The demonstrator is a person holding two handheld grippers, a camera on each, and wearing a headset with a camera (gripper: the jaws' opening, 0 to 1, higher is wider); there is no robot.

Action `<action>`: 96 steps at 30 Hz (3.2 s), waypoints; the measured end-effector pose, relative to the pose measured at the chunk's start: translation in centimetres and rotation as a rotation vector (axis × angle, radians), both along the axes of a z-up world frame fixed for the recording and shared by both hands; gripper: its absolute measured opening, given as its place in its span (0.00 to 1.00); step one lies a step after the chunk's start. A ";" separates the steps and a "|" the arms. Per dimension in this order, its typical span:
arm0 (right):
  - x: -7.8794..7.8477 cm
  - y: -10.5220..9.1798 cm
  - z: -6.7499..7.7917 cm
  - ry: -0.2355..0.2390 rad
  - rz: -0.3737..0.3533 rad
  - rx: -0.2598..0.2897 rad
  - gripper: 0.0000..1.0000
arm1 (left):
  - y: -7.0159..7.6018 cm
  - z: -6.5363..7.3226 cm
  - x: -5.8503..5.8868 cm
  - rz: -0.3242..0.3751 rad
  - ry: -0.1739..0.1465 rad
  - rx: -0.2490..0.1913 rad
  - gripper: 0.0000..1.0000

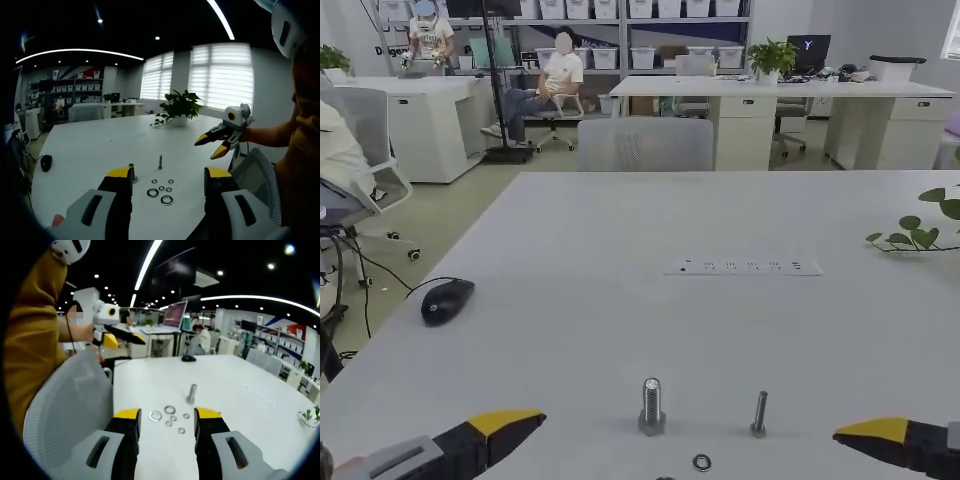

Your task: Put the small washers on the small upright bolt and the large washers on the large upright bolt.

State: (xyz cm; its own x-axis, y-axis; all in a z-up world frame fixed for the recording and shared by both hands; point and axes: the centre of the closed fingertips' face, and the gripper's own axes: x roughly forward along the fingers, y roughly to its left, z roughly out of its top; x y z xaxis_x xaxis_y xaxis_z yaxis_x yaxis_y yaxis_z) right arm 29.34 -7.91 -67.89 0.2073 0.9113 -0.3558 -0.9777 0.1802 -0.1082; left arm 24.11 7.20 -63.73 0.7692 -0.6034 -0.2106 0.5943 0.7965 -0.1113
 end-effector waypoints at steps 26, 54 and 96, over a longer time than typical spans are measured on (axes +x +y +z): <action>0.2 0.2 -1.3 0.018 0.046 -0.056 0.43 | -0.1 -1.5 -0.1 0.009 0.037 -0.012 0.56; 3.6 3.1 -9.1 0.074 0.217 -0.461 0.33 | 0.5 -3.7 1.1 -0.019 0.107 -0.057 0.56; 5.4 4.3 -14.7 -0.013 0.509 -0.865 0.19 | 1.0 -3.8 2.1 0.009 0.093 -0.113 0.56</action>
